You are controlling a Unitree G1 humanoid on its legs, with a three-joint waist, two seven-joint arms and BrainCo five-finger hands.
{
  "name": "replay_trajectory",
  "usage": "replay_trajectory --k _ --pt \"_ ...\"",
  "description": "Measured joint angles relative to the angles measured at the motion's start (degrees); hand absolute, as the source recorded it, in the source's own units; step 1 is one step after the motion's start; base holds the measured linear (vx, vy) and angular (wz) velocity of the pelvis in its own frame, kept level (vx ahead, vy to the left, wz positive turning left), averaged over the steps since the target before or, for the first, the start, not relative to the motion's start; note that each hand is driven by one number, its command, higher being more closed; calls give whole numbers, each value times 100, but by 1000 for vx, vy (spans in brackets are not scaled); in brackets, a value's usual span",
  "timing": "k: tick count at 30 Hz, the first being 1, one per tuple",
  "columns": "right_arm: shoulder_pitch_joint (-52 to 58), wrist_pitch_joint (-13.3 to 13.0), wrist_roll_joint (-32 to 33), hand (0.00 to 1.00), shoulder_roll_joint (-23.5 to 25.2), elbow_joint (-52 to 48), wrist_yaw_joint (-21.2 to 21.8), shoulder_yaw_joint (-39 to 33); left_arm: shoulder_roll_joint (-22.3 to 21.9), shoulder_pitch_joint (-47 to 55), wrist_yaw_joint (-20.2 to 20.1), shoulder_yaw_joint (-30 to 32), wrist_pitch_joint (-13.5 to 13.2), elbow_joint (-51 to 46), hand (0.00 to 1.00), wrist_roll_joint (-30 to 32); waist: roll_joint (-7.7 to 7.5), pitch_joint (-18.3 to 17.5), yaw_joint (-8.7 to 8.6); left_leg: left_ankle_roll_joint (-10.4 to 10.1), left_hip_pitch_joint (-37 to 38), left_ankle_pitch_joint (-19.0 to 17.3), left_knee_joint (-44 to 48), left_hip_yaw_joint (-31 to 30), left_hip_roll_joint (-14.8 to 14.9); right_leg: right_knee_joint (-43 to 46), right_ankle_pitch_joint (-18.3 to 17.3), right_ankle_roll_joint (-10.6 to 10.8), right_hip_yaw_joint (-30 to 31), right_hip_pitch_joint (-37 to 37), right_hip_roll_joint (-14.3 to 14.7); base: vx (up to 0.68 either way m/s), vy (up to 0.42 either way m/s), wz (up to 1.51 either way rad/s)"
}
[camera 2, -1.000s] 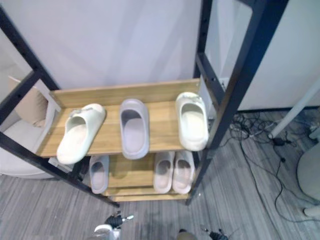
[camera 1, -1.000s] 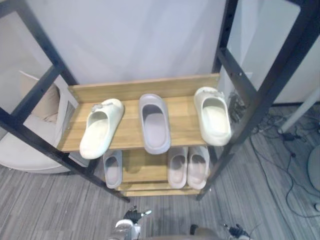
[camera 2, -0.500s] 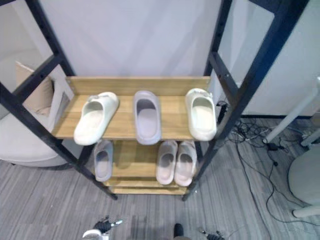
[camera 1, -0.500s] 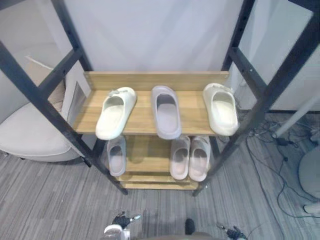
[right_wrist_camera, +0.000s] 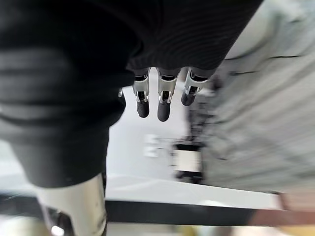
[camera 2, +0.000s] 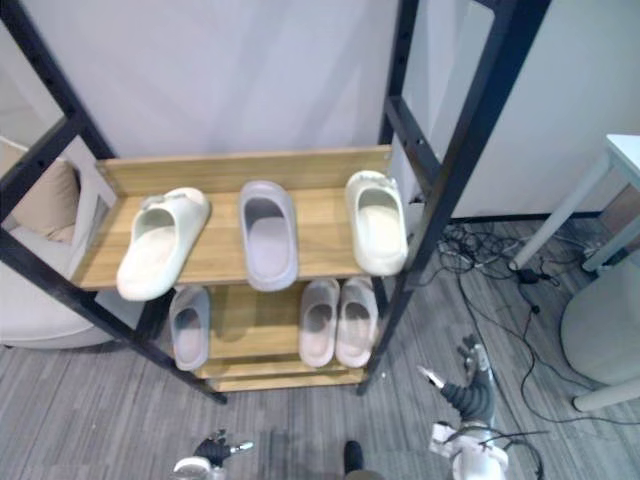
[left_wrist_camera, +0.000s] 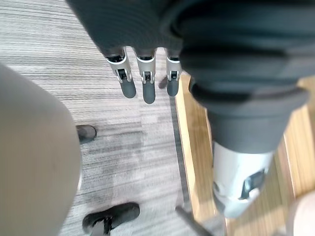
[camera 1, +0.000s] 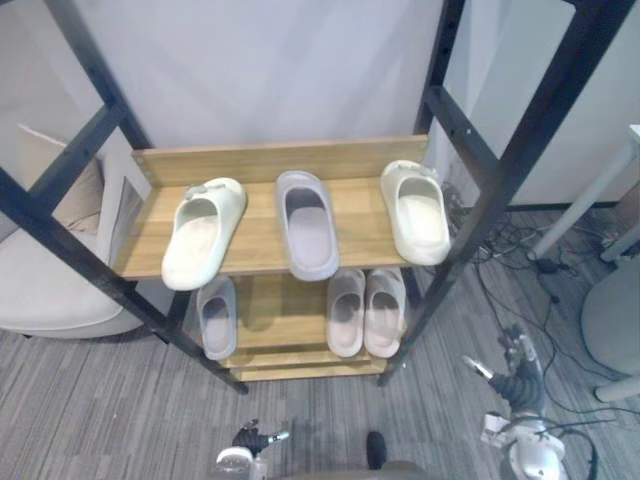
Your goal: Organize the slippers on the shoe rack
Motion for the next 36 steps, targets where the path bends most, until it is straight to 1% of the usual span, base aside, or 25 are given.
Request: replay_trajectory --k 1,2,3,4,5,6,8,10,13,14,15,16,19,21,23,25,28,30,32,36 --pt "0 -72 -20 0 -6 -166 19 109 1 1 0 -91 -16 2 0 1 1 0 0 2 6 -1 -1 -7 -15 32 -28 19 -1 -1 -19 -4 41 6" --pt "-12 -174 -170 0 -24 -390 18 246 -5 -4 -1 -165 -64 3 0 4 -9 4 -2 12 13 -7 -6 -28 -43 89 -68 39 -3 -15 -47 2 37 8" --pt "-14 -205 -224 0 -37 -463 18 284 -7 -7 -1 -185 -79 3 0 6 -13 5 -2 25 9 -14 -8 -41 -52 102 -80 51 -2 -24 -55 4 40 9" --pt "-55 -321 -318 0 -149 -608 12 406 -8 -26 1 -217 -100 3 0 8 -34 18 0 52 -3 -30 -8 -70 -87 167 -106 80 -6 -60 -87 -12 44 9" --pt "-64 -362 -425 0 -205 -716 12 440 0 -40 9 -291 -103 0 0 9 -44 26 14 67 -5 -29 -8 -90 -110 197 -121 96 -13 -65 -120 -12 44 9" --pt "-71 -391 -428 0 -227 -732 11 452 2 -39 12 -300 -108 -1 0 13 -46 27 21 76 -6 -28 -8 -100 -116 202 -128 106 -16 -65 -133 -16 44 8" --pt "-149 -402 -435 0 -426 -890 -2 598 1 -36 37 -300 -140 -1 0 92 -44 29 46 104 5 -27 -8 -114 -163 299 -175 141 -24 -88 -202 -9 36 5" --pt "-172 -458 -435 0 -506 -950 -11 675 2 -33 40 -300 -159 0 0 109 -43 30 49 116 -5 -20 -10 -116 -187 379 -205 159 -22 -132 -230 -4 15 2" --pt "-207 -474 -429 0 -649 -1081 -60 852 8 -32 46 -300 -170 5 0 110 -48 43 51 150 -6 0 -15 -153 -233 479 -263 189 -57 -150 -290 -8 21 10" --pt "-267 -534 -412 0 -681 -1126 -67 939 11 -32 54 -299 -172 5 0 112 -53 46 51 165 -10 10 -18 -189 -251 493 -267 193 -69 -149 -310 -31 42 23" --pt "-697 -562 -367 0 -944 -1121 -89 1237 12 -32 117 -299 -177 2 0 115 -64 54 79 234 -20 54 -39 -284 -308 549 -290 221 -125 -147 -385 -34 41 25" --pt "-769 -562 -367 0 -1017 -1118 -87 1302 12 -33 123 -299 -177 1 0 115 -67 55 79 249 -19 64 -50 -292 -317 561 -295 226 -139 -147 -399 -36 41 21" --pt "-880 -562 -367 0 -1063 -1112 -87 1325 13 -31 126 -298 -177 -2 0 115 -74 59 103 257 -20 68 -55 -300 -331 563 -295 227 -143 -147 -415 -3 5 2" --pt "-1226 -559 -353 0 -1222 -997 -91 1325 28 -15 124 -287 -175 10 0 116 -92 70 94 268 -29 76 -63 -329 -343 557 -294 228 -173 -147 -426 -10 4 2" --pt "-2226 -479 89 0 -1746 -313 -90 1319 47 -18 104 -274 -169 -2 0 113 -129 49 121 295 -129 110 -96 -437 -359 455 -268 240 -271 -138 -450 -23 -2 25" --pt "-2486 -371 137 0 -1808 -135 -81 1318 45 -21 100 -216 -167 -80 0 110 -135 52 182 285 -216 173 -111 -540 -340 375 -244 225 -414 -138 -456 21 -19 38" --pt "-2857 -330 142 0 -1892 249 -49 1333 51 21 103 -51 -163 -128 0 109 -136 57 219 261 -229 191 -120 -623 -295 361 -241 216 -543 -129 -430 70 -31 21" --pt "-3340 -258 269 0 -2195 784 -37 1334 51 30 81 -23 -155 -126 0 105 -131 55 219 261 -306 191 -118 -661 -296 315 -240 215 -564 -129 -429 13 -8 6" --pt "-3753 -94 373 0 -2434 1317 -54 1322 55 36 21 53 -156 -129 0 102 -142 62 227 260 -363 192 -120 -720 -296 249 -232 210 -627 -129 -430 15 1 16" --pt "-4233 10 491 0 -2443 1847 -61 1478 84 90 14 117 -155 -194 0 93 -144 63 252 240 -416 204 -116 -770 -290 178 -222 195 -732 -131 -416 55 -4 12"
